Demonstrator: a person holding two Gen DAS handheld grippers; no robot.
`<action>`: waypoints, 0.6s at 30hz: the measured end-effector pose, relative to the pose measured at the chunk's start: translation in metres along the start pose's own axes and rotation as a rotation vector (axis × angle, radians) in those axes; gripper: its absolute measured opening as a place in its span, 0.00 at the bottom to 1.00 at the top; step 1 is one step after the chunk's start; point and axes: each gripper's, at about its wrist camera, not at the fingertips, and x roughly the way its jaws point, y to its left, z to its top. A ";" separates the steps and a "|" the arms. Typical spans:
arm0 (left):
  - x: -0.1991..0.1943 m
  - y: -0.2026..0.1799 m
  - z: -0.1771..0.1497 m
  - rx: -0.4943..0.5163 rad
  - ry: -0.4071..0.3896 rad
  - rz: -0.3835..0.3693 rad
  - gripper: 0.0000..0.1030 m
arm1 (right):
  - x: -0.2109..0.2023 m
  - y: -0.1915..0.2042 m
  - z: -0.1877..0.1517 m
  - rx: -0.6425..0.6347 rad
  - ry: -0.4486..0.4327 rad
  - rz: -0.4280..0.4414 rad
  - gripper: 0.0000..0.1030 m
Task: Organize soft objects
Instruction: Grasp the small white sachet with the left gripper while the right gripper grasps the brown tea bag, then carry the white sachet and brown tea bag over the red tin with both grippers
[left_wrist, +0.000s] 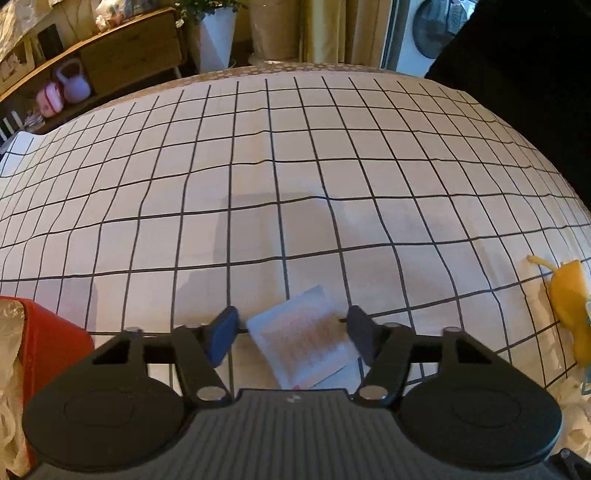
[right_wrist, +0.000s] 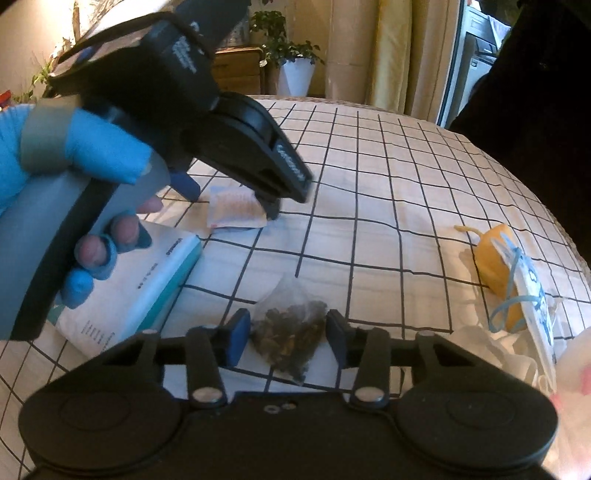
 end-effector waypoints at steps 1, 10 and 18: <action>-0.003 0.002 0.000 -0.005 -0.001 0.000 0.53 | -0.001 -0.001 -0.001 0.003 0.000 -0.005 0.33; -0.005 0.031 0.004 -0.073 0.005 -0.053 0.23 | -0.014 -0.020 -0.004 0.092 -0.022 -0.009 0.16; -0.015 0.041 0.001 -0.073 -0.009 -0.096 0.09 | -0.026 -0.029 -0.004 0.127 -0.047 -0.017 0.16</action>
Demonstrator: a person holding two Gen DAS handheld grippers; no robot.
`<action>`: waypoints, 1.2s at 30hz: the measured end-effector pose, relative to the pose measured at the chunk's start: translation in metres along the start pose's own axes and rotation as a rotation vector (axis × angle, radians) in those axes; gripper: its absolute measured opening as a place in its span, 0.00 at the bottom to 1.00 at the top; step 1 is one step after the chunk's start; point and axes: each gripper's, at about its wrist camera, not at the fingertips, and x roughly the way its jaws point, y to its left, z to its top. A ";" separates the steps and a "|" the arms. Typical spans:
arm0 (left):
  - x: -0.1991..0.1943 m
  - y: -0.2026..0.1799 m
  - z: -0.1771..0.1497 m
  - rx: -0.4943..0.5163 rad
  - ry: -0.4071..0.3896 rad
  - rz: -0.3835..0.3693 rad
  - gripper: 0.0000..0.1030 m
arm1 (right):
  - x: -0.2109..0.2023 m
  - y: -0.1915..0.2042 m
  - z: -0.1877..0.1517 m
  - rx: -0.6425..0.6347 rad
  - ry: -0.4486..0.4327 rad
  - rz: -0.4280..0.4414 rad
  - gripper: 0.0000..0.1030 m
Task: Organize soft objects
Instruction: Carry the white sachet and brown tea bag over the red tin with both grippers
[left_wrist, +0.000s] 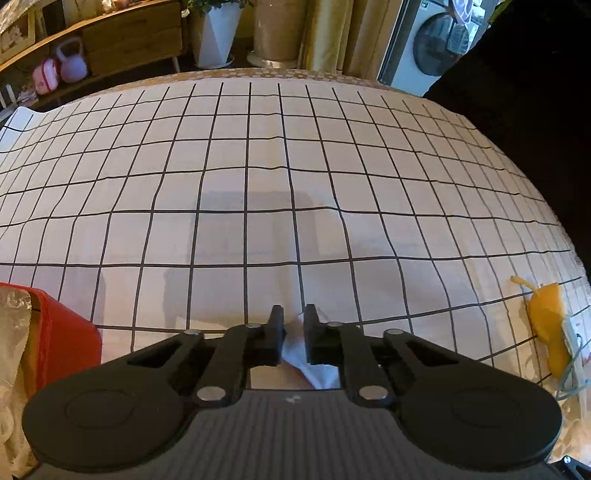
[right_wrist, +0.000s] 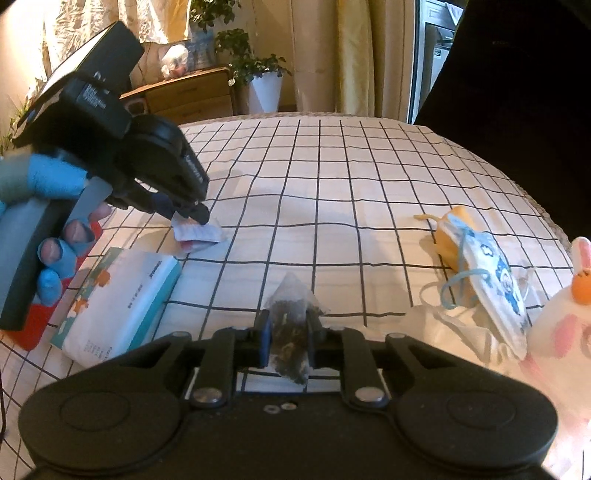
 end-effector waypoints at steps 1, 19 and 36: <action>-0.003 0.002 0.000 -0.002 -0.002 -0.009 0.07 | -0.002 -0.001 0.000 0.003 -0.005 -0.001 0.16; -0.026 0.012 0.000 0.052 0.043 -0.141 0.05 | -0.035 0.005 -0.006 -0.001 -0.019 0.020 0.16; 0.002 -0.021 -0.013 0.423 0.115 -0.154 0.72 | -0.021 -0.002 -0.015 0.003 0.044 0.042 0.16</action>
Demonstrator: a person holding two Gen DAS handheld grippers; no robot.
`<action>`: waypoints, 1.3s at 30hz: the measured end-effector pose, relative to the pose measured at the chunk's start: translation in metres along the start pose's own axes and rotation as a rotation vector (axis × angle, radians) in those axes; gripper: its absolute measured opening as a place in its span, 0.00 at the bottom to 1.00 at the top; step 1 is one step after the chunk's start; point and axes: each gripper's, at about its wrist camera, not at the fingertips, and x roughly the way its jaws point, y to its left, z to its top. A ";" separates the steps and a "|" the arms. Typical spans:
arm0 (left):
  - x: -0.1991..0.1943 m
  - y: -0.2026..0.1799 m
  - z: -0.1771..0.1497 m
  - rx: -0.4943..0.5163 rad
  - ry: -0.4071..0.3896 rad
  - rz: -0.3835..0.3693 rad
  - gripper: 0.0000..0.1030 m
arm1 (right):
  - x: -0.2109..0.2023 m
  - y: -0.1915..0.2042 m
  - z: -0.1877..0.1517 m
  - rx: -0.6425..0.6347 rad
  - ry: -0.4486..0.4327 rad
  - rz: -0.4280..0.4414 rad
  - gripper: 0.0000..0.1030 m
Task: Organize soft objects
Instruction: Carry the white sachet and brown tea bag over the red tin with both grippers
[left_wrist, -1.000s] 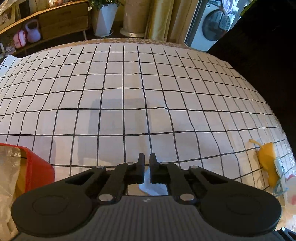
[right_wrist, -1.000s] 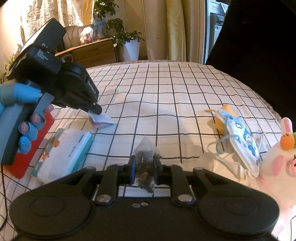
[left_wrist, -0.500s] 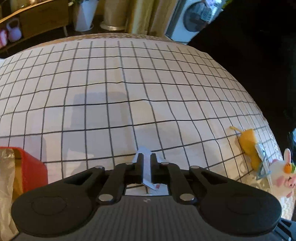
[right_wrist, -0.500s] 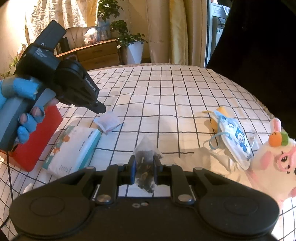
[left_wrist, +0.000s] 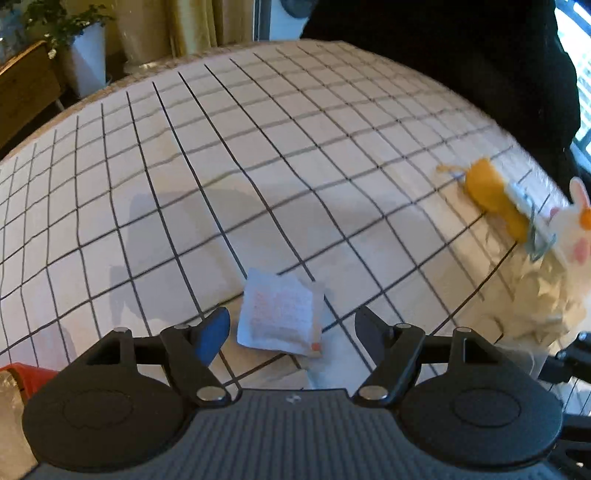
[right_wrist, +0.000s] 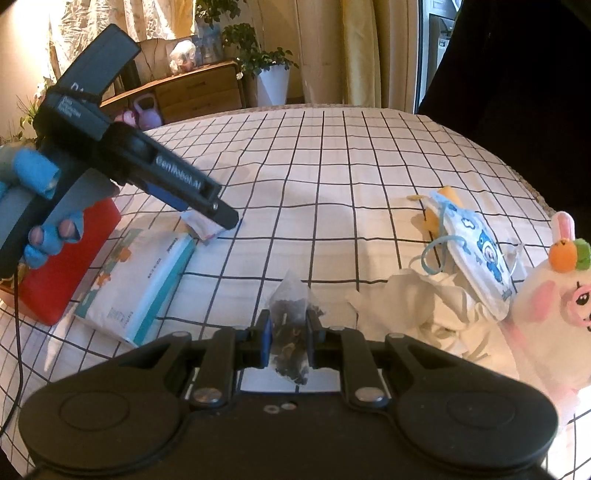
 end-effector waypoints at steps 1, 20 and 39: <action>0.002 -0.001 -0.001 0.002 0.000 0.019 0.72 | 0.001 0.000 0.000 0.000 0.002 0.000 0.16; 0.001 0.001 -0.005 -0.013 -0.062 0.066 0.39 | 0.009 0.001 0.002 -0.006 0.018 0.001 0.16; -0.048 0.031 -0.015 -0.188 -0.138 0.037 0.33 | -0.020 0.015 0.009 -0.030 -0.022 -0.006 0.16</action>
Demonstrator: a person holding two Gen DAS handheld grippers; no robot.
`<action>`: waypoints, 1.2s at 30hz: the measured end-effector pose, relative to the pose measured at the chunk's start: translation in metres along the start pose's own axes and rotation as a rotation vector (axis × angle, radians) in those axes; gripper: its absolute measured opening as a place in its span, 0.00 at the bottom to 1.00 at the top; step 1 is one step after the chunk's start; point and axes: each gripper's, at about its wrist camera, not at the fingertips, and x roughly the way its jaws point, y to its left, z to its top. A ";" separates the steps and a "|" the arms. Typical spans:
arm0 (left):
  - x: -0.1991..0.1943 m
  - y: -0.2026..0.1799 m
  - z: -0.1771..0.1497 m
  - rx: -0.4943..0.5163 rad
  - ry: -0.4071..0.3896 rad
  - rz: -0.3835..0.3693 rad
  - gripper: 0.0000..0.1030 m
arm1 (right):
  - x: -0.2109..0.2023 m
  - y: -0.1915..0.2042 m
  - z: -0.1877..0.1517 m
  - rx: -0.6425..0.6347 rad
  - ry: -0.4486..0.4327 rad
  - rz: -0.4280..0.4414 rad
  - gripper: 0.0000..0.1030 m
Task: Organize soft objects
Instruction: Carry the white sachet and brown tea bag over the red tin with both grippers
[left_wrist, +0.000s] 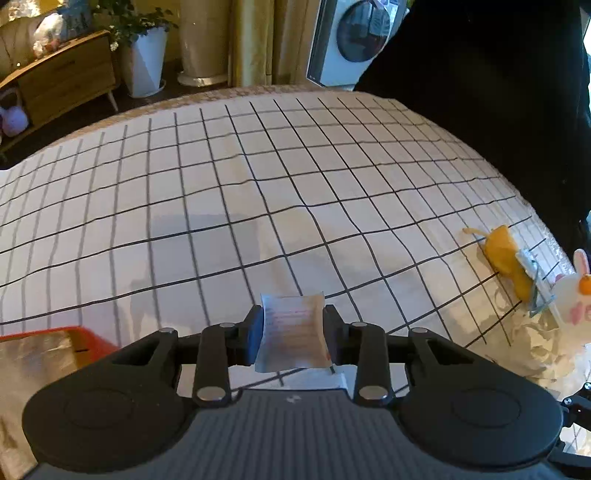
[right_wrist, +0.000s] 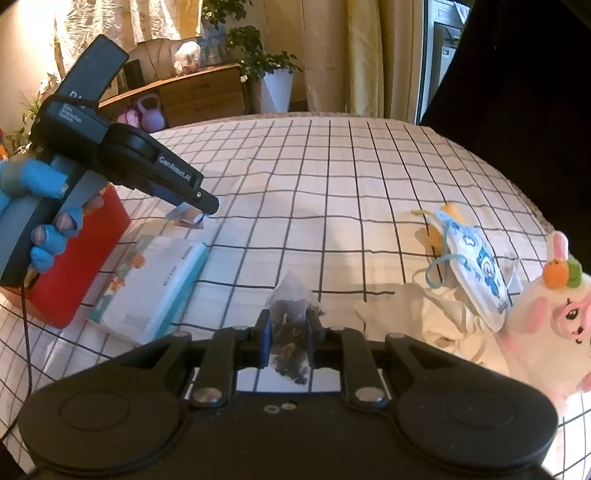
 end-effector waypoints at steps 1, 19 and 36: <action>-0.006 0.002 -0.001 -0.005 -0.003 -0.001 0.33 | -0.003 0.003 0.001 -0.006 -0.004 0.001 0.16; -0.128 0.041 -0.036 -0.024 -0.101 -0.045 0.33 | -0.070 0.074 0.025 -0.091 -0.120 0.092 0.16; -0.189 0.130 -0.085 -0.065 -0.101 0.049 0.33 | -0.064 0.168 0.045 -0.183 -0.133 0.199 0.16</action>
